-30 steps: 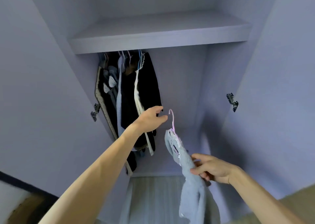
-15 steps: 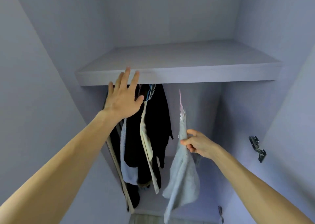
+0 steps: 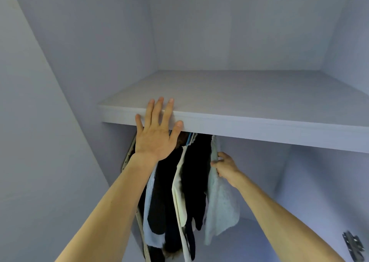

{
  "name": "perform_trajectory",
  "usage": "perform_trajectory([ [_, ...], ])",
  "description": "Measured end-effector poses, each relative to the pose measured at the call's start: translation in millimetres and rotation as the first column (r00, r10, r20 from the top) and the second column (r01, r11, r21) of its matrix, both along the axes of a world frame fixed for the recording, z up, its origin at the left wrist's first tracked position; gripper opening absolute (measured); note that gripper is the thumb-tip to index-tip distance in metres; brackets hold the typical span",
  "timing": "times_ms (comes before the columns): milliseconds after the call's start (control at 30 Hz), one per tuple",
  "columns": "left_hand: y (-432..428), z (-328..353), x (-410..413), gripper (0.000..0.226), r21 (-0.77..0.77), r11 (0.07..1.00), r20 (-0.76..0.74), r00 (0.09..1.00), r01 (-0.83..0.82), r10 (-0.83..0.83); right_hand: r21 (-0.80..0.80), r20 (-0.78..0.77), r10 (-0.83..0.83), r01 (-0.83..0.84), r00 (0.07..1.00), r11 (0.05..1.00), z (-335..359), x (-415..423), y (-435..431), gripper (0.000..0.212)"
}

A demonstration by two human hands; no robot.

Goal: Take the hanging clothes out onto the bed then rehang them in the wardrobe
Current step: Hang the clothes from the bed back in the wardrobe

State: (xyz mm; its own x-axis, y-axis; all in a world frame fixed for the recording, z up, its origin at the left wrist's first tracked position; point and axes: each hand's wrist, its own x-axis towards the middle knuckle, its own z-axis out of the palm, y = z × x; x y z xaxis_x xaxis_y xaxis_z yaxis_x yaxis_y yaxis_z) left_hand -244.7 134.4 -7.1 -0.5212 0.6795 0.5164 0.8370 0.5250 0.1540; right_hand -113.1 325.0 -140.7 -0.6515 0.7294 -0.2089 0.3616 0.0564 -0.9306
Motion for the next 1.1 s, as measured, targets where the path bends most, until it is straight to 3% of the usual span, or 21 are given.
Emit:
perform_trajectory([
  [200, 6, -11, -9, 0.067, 0.054, 0.998, -0.066, 0.998, -0.005, 0.009, 0.265, 0.165, 0.110, -0.152, 0.980, 0.952, -17, -37, -16, 0.042],
  [300, 6, -12, -10, 0.067, 0.052, 0.999, -0.060, 0.998, -0.017, 0.020, 0.285, 0.226, 0.163, -0.226, 0.960, 0.932, -11, -56, -25, 0.044],
  [633, -9, -14, 5, 0.070, 0.053, 0.998, 0.011, 0.999, -0.046, 0.046, 0.290, 0.266, 0.116, -0.194, 0.957, 0.937, -35, -34, -34, 0.054],
  [733, -41, -45, 20, 0.069, 0.047, 0.998, 0.139, 0.990, -0.030, 0.024, 0.340, 0.314, 0.113, -0.223, 0.943, 0.914, -37, -6, -40, 0.055],
  [833, -93, -98, 44, 0.064, -0.053, 0.994, 0.303, 0.947, -0.095, 0.107, 0.381, 0.305, 0.149, -0.264, 0.941, 0.886, -29, 23, -64, 0.051],
  [967, -188, -163, 87, 0.064, -0.164, 0.959, 0.477, 0.832, -0.232, 0.283, 0.426, 0.201, 0.338, -0.393, 0.919, 0.815, -16, 61, -128, 0.041],
  [1100, -289, -201, 145, 0.069, -0.237, 0.889, 0.516, 0.725, -0.392, 0.457, 0.512, 0.138, 0.537, -0.524, 0.832, 0.680, -11, 97, -209, 0.035],
])
